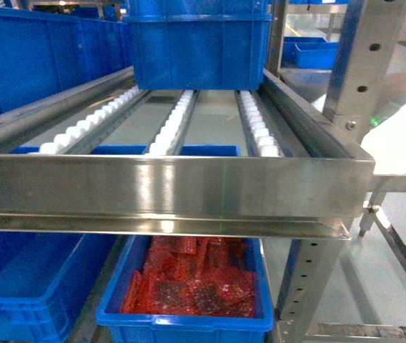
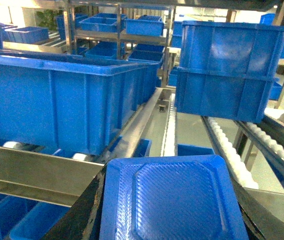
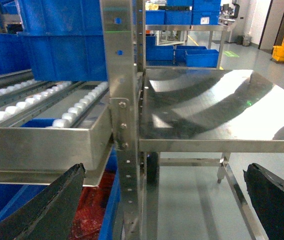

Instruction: Pick blue part to blue bin on bottom shelf

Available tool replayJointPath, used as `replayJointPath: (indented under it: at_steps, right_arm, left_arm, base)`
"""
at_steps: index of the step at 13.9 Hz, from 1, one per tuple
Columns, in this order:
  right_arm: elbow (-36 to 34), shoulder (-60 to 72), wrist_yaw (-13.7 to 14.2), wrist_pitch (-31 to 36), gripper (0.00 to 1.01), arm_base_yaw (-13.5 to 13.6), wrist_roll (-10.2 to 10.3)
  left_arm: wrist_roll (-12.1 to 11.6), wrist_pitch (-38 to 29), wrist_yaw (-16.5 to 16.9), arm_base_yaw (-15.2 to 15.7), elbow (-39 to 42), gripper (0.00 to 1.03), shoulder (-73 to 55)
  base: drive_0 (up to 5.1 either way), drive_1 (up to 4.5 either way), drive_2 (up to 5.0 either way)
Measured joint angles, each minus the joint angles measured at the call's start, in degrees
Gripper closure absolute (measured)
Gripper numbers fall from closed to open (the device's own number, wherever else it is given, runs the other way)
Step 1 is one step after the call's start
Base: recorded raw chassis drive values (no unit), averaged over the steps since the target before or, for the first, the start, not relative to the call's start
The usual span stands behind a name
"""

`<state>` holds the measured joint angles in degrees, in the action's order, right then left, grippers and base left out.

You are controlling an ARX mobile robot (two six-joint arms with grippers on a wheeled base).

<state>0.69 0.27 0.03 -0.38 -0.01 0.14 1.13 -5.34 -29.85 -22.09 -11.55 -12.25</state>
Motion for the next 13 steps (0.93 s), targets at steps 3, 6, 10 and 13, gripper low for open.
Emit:
replayJointPath:
  at_steps: [3, 6, 10, 13]
  right_arm:
    - [0.0, 0.0, 0.0, 0.1, 0.03, 0.0, 0.0]
    - [0.0, 0.0, 0.0, -0.1, 0.03, 0.0, 0.0]
    - [0.0, 0.0, 0.0, 0.0, 0.03, 0.0, 0.0]
    - [0.0, 0.0, 0.0, 0.0, 0.03, 0.0, 0.0]
  left_arm:
    - [0.0, -0.4, 0.0, 0.0, 0.0, 0.60, 0.0]
    - [0.0, -0.1, 0.0, 0.0, 0.0, 0.60, 0.1]
    - [0.0, -0.2, -0.1, 0.0, 0.0, 0.60, 0.0]
    - [0.0, -0.2, 0.0, 0.0, 0.0, 0.60, 0.0]
  base:
    - [-4.9, 3.35, 1.4]
    - [-4.9, 3.35, 1.4]
    - [-4.9, 3.35, 1.4]
    - [-4.9, 3.35, 1.4]
